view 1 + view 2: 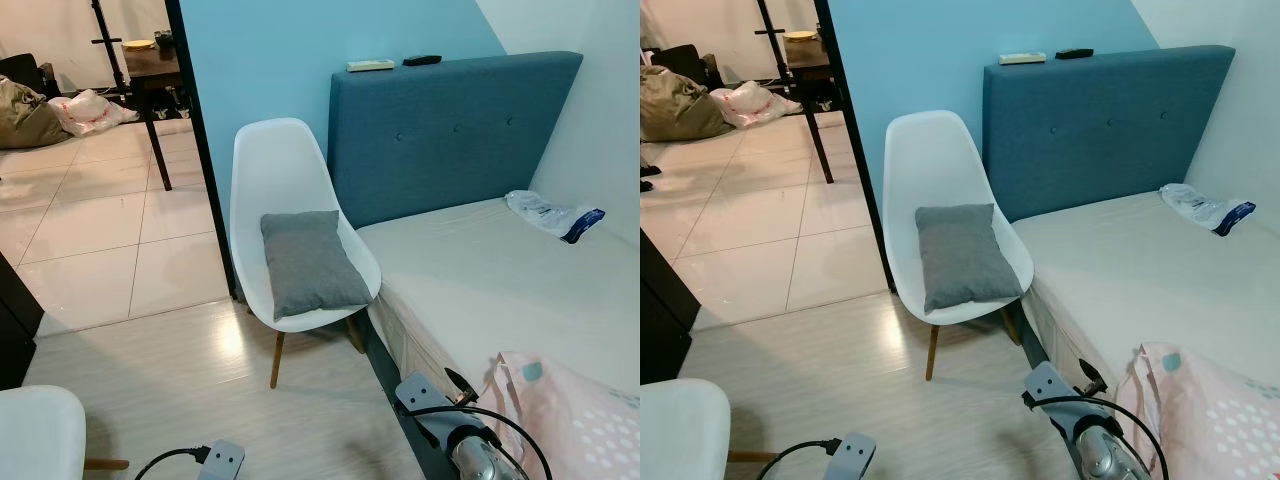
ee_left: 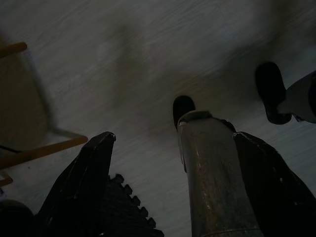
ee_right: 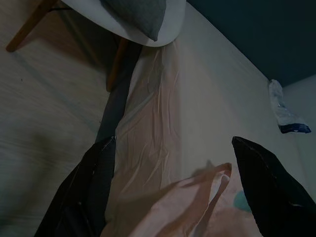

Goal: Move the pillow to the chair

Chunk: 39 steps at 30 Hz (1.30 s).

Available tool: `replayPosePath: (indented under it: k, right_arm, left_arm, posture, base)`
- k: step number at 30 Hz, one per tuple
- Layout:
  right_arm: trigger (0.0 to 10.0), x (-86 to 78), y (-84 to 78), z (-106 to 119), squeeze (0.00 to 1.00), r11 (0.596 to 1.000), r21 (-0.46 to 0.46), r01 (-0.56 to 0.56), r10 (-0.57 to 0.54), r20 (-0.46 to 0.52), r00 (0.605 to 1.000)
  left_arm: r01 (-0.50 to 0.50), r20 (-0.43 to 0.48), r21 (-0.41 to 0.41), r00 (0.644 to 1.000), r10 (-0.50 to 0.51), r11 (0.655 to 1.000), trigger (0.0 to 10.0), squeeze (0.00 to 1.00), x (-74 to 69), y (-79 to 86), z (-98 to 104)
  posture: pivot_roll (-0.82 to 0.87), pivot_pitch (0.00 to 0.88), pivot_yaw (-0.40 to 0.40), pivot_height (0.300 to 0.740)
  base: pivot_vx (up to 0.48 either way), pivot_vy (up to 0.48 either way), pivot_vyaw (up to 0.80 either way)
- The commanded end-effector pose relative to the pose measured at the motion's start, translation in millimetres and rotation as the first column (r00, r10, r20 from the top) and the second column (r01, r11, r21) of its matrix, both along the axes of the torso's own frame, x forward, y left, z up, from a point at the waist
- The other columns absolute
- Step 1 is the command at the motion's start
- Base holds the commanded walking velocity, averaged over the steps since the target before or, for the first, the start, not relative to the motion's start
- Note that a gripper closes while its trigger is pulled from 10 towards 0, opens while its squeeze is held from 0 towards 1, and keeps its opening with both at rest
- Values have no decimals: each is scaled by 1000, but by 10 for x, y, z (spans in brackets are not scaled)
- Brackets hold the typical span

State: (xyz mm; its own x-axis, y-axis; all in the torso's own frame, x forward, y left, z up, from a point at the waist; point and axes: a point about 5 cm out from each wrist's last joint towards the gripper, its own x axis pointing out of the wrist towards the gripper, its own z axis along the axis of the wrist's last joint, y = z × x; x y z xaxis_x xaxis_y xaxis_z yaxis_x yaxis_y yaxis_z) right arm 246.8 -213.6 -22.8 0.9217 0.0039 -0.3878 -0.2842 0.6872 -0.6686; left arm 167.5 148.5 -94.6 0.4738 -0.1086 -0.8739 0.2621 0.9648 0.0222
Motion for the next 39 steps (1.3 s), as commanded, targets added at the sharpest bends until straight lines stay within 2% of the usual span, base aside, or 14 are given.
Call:
replayPosePath:
  k: [1, 39]
  right_arm:
    - [10000, 4, 12, -5, 0, 1000, 13, 14, -14, -1, 1000]
    - [10000, -84, -6, -51, 0, 1000, 12, 14, -14, -4, 1000]
  left_arm:
    - [4, -18, 19, 1000, -3, 1000, 10000, 0, -39, 69, -16]
    - [24, -24, 10, 999, -24, 1000, 10000, 0, -72, 19, -30]
  posture:
    - [-34, 0, -18, 740]
    - [-24, 0, -43, 740]
  base:
    - [0, 0, 0]
    - [0, 0, 0]
